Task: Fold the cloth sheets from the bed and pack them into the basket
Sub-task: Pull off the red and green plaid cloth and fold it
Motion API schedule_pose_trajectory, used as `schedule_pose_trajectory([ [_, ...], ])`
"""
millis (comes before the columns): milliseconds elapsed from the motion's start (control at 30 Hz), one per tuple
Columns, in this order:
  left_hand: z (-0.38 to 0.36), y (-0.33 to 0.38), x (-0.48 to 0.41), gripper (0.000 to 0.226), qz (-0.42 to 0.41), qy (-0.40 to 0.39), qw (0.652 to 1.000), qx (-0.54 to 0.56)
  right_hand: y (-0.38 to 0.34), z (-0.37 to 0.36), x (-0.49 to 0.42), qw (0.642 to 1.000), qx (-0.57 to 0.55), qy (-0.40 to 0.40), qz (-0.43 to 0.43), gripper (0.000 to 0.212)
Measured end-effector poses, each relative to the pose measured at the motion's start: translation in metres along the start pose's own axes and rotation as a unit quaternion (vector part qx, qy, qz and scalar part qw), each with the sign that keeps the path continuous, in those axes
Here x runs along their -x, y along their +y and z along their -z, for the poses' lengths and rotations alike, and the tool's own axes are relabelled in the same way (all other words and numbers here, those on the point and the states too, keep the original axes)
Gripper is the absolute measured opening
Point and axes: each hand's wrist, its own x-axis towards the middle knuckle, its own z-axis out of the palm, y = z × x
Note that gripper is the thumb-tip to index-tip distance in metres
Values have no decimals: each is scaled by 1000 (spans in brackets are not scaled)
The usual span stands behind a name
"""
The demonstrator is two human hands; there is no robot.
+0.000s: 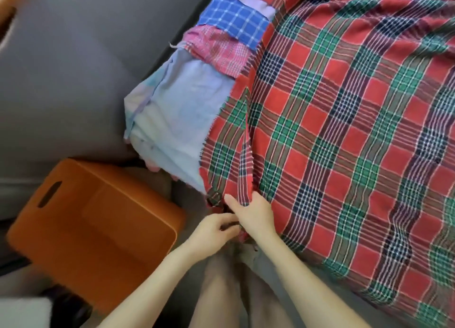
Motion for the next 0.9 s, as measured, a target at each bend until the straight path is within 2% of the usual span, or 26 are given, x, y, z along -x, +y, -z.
schedule_pose_trajectory([
  [67,-2,-16,0,17,31,119,992,25,4,-9,-6,998,20,40,-38,18],
  [133,1,-23,-7,23,99,292,949,69,13,-13,-8,996,1,58,-74,16],
  [167,4,-24,-11,31,127,346,925,91,18,-16,-6,994,-13,58,-87,14],
  [200,6,-22,-20,38,152,368,913,96,24,-19,-4,993,-26,51,-100,11],
  [333,7,-17,-54,54,188,316,927,80,49,-29,8,987,-66,48,-136,8],
  [400,10,-27,-55,54,171,330,926,68,57,-32,13,985,-69,57,-145,12],
  [500,19,-53,-51,45,110,323,939,53,64,-37,15,979,-95,73,-165,17],
  [600,32,-75,-43,32,100,239,964,64,64,-44,27,976,-95,124,-153,6],
  [667,44,-88,-34,30,77,211,972,68,57,-49,46,977,-70,182,-88,10],
  [767,55,-97,-19,36,23,182,981,56,36,-58,81,965,-11,251,79,14],
  [833,59,-98,-8,27,-2,179,983,43,18,-77,101,961,36,233,147,13],
  [900,62,-102,-4,16,-22,181,983,35,1,-98,113,970,64,168,163,20],
])
